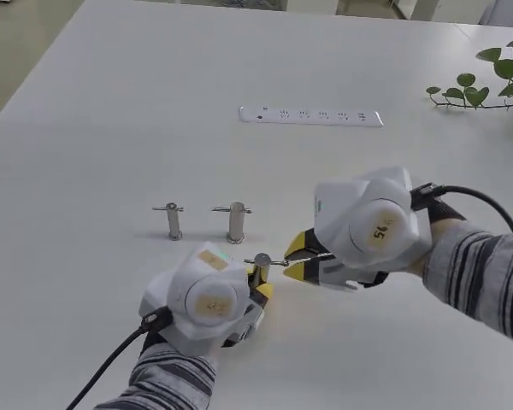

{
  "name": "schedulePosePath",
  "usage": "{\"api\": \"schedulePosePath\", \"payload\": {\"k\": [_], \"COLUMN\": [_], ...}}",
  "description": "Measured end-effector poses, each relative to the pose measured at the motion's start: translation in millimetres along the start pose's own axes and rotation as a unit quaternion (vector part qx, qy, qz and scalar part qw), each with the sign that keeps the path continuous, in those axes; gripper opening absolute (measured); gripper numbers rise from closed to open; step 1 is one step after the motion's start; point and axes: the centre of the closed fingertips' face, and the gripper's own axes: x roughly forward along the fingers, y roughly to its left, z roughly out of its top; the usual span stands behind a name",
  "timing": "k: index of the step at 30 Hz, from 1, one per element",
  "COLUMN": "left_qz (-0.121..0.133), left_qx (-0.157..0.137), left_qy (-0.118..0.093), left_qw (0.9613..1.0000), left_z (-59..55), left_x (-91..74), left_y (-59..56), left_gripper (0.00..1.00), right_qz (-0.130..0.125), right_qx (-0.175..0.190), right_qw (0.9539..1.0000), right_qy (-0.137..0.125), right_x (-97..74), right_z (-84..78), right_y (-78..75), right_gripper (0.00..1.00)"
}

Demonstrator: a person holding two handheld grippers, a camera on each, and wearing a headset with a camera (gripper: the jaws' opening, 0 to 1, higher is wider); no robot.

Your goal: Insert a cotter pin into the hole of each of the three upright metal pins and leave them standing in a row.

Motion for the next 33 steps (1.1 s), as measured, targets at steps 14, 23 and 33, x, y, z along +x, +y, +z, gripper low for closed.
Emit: {"api": "schedulePosePath", "payload": {"k": [14, 23, 33], "left_qz": [0.0, 0.0, 0.001], "left_qx": [-0.002, -0.003, -0.004], "left_qy": [0.0, 0.001, 0.001], "left_qw": [1.0, 1.0, 1.0], "left_z": [-0.1, -0.3, -0.5], "left_x": [-0.5, -0.3, -0.3], "left_y": [0.2, 0.2, 0.6], "left_gripper": [0.1, 0.1, 0.1], "right_qz": [0.001, 0.001, -0.001], "right_qx": [0.013, -0.005, -0.011], "right_qw": [0.9999, 1.0, 0.9999], "right_qy": [-0.006, -0.005, -0.003], "right_x": [2.5, 5.3, 6.8], "right_z": [3.7, 7.4, 8.5], "right_y": [-0.3, -0.3, -0.7], "right_gripper": [0.0, 0.0, 0.0]}}
